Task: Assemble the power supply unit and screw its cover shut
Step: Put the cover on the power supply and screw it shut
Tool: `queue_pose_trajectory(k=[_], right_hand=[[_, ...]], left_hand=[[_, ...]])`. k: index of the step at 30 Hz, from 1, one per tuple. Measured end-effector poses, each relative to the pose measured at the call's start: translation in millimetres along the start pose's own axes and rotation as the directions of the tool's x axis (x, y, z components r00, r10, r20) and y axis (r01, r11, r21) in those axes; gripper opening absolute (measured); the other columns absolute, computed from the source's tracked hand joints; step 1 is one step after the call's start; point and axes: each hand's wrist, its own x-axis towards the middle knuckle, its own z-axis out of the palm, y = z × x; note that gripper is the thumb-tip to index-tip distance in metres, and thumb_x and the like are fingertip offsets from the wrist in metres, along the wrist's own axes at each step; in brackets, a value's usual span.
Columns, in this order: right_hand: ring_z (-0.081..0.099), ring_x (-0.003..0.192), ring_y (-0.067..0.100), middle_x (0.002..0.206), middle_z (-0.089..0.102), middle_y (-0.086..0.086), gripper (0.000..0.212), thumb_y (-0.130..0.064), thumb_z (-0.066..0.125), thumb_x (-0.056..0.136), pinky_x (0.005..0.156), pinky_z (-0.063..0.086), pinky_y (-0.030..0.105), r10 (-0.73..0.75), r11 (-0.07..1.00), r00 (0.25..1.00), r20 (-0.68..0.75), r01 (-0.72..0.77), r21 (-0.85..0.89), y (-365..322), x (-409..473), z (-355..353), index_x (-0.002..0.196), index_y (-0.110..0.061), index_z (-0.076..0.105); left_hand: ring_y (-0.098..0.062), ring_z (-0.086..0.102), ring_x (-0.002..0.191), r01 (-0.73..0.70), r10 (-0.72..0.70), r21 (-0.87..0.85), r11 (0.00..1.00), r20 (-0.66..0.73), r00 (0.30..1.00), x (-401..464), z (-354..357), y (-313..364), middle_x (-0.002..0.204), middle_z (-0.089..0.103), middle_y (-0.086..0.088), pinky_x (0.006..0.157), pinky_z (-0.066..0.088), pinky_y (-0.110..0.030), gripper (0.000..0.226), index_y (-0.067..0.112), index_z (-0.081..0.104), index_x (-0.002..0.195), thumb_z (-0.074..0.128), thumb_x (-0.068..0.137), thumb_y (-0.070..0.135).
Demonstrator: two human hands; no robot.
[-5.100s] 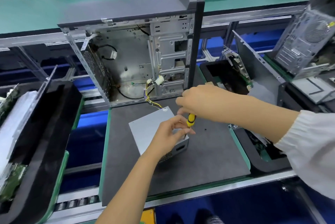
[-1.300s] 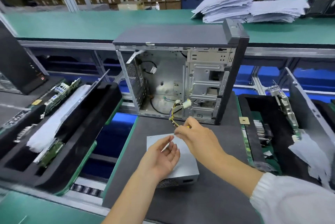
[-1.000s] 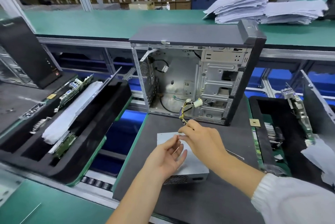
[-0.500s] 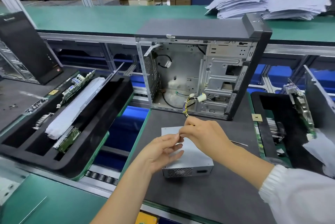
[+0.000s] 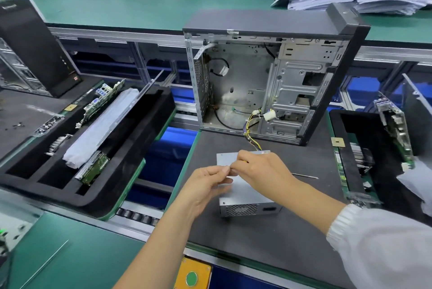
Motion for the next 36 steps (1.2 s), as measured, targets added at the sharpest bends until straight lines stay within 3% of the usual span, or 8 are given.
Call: queue_pose_trajectory(k=[2,5,8,15,20,23,28,36], right_hand=[[0.039,0.031,0.019,0.060,0.053,-0.003,0.019,-0.010,0.084,0.060,0.032,0.027,0.019,0.003,0.999,1.000,0.007,-0.002,-0.038,-3,1,3,0.063,-0.019,0.067],[0.041,0.030,0.022,0.061,0.055,-0.001,0.015,-0.017,0.085,0.065,0.032,0.027,0.018,0.014,0.998,1.000,0.004,-0.014,0.065,-11,-3,10,0.067,-0.019,0.071],[0.039,0.033,0.025,0.065,0.052,0.001,0.017,-0.014,0.084,0.066,0.030,0.031,0.022,-0.029,0.993,0.997,0.073,0.020,0.120,-22,-15,22,0.071,-0.018,0.068],[0.020,0.040,0.019,0.063,0.043,-0.001,0.026,-0.016,0.086,0.055,0.034,0.019,0.022,-0.025,0.997,0.978,0.209,0.039,-0.063,-41,-35,41,0.069,-0.022,0.064],[0.033,0.033,0.017,0.060,0.046,-0.002,0.033,-0.018,0.090,0.051,0.034,0.018,0.018,-0.046,0.995,0.978,0.206,0.062,-0.073,-45,-42,43,0.077,-0.021,0.071],[0.029,0.036,0.016,0.060,0.045,-0.003,0.038,-0.017,0.091,0.047,0.035,0.015,0.019,-0.063,0.987,0.973,0.220,0.093,-0.129,-47,-43,43,0.080,-0.020,0.071],[0.039,0.040,0.014,0.064,0.047,-0.003,0.046,-0.009,0.088,0.042,0.036,0.015,0.022,-0.117,0.963,0.952,0.284,0.178,-0.202,-48,-43,42,0.084,-0.016,0.070],[0.042,0.042,0.016,0.067,0.053,0.002,0.037,-0.003,0.081,0.050,0.034,0.019,0.021,-0.186,0.944,0.942,0.280,0.250,-0.215,-55,-41,38,0.084,-0.008,0.069]], left_hand=[[-0.013,0.065,0.081,-0.045,0.045,0.116,0.992,0.002,0.999,-1,-6,-3,0.102,0.074,-0.007,0.081,0.058,-0.031,0.021,0.004,0.075,0.098,0.058,0.097,0.017],[-0.011,0.064,0.075,-0.118,0.140,0.276,0.954,-0.060,0.988,0,-18,-7,0.088,0.074,-0.003,0.069,0.055,-0.024,0.019,0.005,0.075,0.092,0.061,0.096,0.016],[-0.009,0.063,0.073,-0.124,0.170,0.365,0.923,-0.097,0.981,2,-30,-15,0.076,0.069,0.000,0.067,0.054,-0.021,0.006,0.009,0.074,0.091,0.068,0.090,0.012],[-0.010,0.066,0.073,-0.008,0.023,0.368,0.930,-0.036,0.999,2,-43,-35,0.080,0.068,-0.004,0.067,0.053,-0.020,0.018,0.006,0.064,0.098,0.075,0.085,0.012],[-0.014,0.070,0.083,0.010,-0.016,0.356,0.935,0.016,1.000,-1,-49,-40,0.085,0.073,-0.002,0.075,0.055,-0.023,0.021,0.008,0.064,0.102,0.075,0.085,0.016],[-0.015,0.071,0.084,0.014,-0.026,0.351,0.936,0.029,0.999,-2,-50,-41,0.086,0.074,-0.003,0.078,0.057,-0.024,0.021,0.008,0.064,0.102,0.075,0.086,0.016],[-0.016,0.071,0.083,0.002,-0.014,0.350,0.937,0.032,0.999,-2,-50,-41,0.085,0.074,-0.003,0.078,0.057,-0.024,0.019,0.008,0.065,0.101,0.074,0.086,0.017],[-0.012,0.071,0.081,-0.058,0.047,0.393,0.918,0.038,0.998,-2,-50,-41,0.087,0.073,-0.006,0.074,0.056,-0.019,0.018,0.008,0.065,0.100,0.073,0.086,0.015]])
